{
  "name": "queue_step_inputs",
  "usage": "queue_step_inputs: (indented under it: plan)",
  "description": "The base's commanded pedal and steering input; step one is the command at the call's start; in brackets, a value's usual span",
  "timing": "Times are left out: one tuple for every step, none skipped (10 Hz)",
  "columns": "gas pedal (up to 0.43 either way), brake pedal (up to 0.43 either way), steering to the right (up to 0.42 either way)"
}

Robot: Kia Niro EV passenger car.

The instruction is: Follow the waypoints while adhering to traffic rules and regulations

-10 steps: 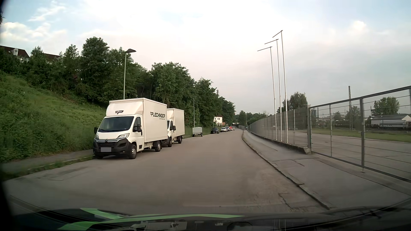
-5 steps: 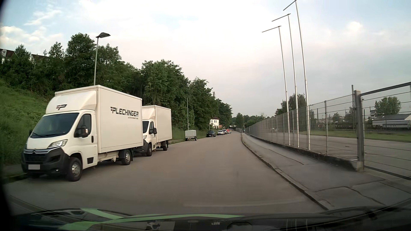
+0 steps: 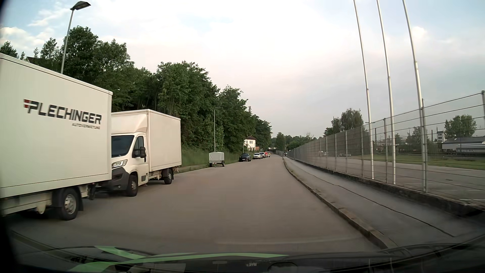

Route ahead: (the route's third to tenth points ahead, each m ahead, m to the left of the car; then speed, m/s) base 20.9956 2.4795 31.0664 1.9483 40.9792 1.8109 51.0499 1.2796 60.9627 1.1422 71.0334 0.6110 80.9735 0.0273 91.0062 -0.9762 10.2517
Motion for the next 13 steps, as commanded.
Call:
queue_step_inputs:
  plan:
    - [0.047,0.0,0.005]
    - [0.047,0.0,0.005]
    - [0.047,0.0,0.006]
    - [0.047,0.0,0.005]
    - [0.047,0.0,0.005]
    - [0.047,0.0,0.005]
    - [0.047,0.0,0.005]
    - [0.047,0.0,0.01]
    - [0.047,0.0,0.012]
    - [0.047,0.0,0.013]
    - [0.047,0.0,0.012]
    - [0.047,0.0,0.012]
    - [0.047,0.0,0.012]
